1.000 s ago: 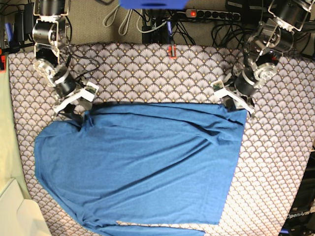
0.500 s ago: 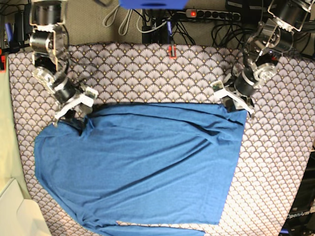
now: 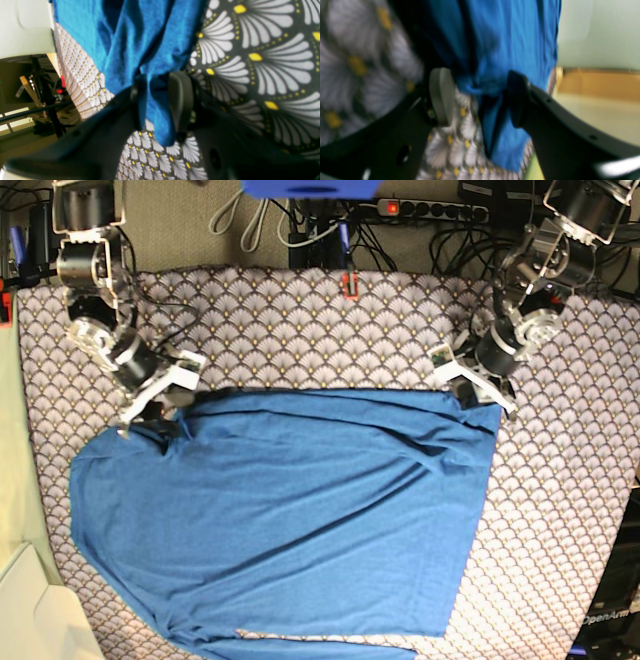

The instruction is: Fold the T-shirt properly

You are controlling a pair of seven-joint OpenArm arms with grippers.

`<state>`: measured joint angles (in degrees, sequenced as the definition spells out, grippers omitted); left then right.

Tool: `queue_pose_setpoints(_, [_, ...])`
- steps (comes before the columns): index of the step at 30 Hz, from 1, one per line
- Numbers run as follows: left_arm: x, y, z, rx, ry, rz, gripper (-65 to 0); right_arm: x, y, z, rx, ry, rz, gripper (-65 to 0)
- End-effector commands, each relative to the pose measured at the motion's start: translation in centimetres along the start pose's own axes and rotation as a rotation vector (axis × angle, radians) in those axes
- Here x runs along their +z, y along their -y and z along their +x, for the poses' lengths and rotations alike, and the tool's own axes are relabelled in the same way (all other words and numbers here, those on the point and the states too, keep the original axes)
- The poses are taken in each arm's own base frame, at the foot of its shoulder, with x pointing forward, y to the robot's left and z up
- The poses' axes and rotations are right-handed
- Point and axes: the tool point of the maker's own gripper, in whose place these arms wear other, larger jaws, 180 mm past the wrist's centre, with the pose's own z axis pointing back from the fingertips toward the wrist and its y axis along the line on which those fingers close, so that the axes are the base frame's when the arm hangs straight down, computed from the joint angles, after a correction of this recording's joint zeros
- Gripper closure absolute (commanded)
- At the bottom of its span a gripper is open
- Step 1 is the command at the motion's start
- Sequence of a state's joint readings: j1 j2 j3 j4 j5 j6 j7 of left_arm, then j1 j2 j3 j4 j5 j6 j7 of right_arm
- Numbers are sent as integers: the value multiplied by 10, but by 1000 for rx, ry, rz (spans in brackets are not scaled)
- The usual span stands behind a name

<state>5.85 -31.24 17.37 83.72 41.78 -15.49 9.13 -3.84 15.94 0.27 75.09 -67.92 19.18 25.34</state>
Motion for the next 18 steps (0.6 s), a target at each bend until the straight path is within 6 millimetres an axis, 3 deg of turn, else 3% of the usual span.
queue_pose_setpoints(1, [1, -17, 0, -12, 6, 44, -181, -2, 10, 1, 12, 6, -19, -347])
queue_pose_setpoints(4, [1, -17, 0, -12, 6, 44, -181, -7, 11, 7, 14, 19, -16, -347])
queue_pose_setpoints(14, [1, -18, 1, -11, 8, 45, -181, -18, 15, -2, -3, 5, -8, -343])
queue_pose_setpoints(18, [1, -18, 1, -11, 9, 46, -177, -18, 14, -3, -6, 1, -7, -269])
